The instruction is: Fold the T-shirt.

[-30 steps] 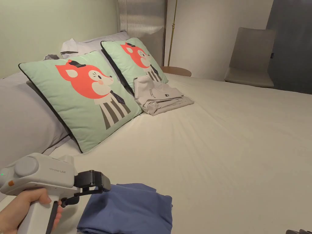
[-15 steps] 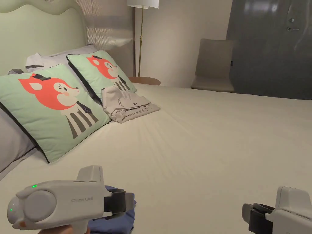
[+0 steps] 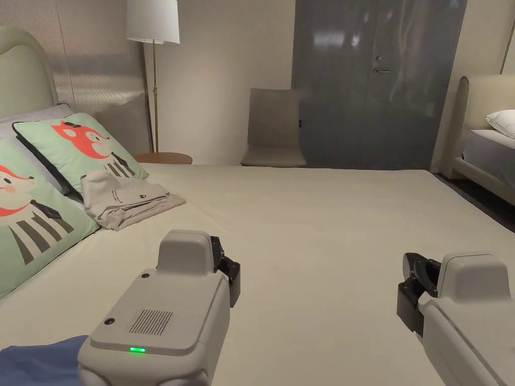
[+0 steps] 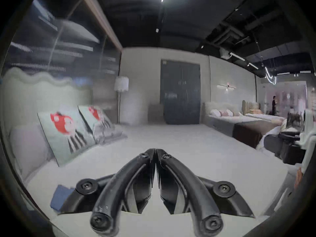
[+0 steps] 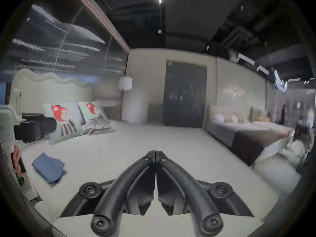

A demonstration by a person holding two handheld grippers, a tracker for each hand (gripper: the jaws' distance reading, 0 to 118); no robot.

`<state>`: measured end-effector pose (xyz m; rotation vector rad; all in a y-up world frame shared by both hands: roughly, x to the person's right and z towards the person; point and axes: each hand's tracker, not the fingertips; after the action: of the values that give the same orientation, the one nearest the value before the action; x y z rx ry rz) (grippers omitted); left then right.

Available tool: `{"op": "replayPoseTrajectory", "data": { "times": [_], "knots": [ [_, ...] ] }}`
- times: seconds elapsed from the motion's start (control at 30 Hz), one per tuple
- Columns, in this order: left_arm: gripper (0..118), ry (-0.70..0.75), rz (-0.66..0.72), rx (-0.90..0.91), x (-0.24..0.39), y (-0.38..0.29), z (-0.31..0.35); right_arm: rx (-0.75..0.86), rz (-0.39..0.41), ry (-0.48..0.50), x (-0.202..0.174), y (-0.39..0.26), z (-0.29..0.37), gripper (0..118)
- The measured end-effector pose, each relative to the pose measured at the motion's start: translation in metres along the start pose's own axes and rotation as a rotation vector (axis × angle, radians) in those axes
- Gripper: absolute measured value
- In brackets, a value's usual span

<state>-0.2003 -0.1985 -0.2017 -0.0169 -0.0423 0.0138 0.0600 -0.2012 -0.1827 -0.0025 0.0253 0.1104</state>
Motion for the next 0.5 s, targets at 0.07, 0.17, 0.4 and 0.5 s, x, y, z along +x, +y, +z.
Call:
{"op": "replayPoseTrajectory", "data": {
  "times": [0.07,0.17,0.4,0.5],
  "knots": [
    [0,0.019,-0.020,0.059,0.012,0.003,0.004,0.050,0.020,-0.029,0.003,0.002,0.005,1],
    [0,0.040,-0.030,0.115,0.022,0.001,0.011,0.076,0.010,-0.035,0.008,0.000,0.008,1],
    [0,0.055,-0.040,0.117,0.026,-0.012,0.019,0.076,-0.017,-0.037,0.011,-0.014,0.009,1],
    [0,0.065,-0.038,0.107,0.023,-0.013,0.020,0.081,-0.025,-0.037,0.011,-0.015,0.010,1]
  ]
}}
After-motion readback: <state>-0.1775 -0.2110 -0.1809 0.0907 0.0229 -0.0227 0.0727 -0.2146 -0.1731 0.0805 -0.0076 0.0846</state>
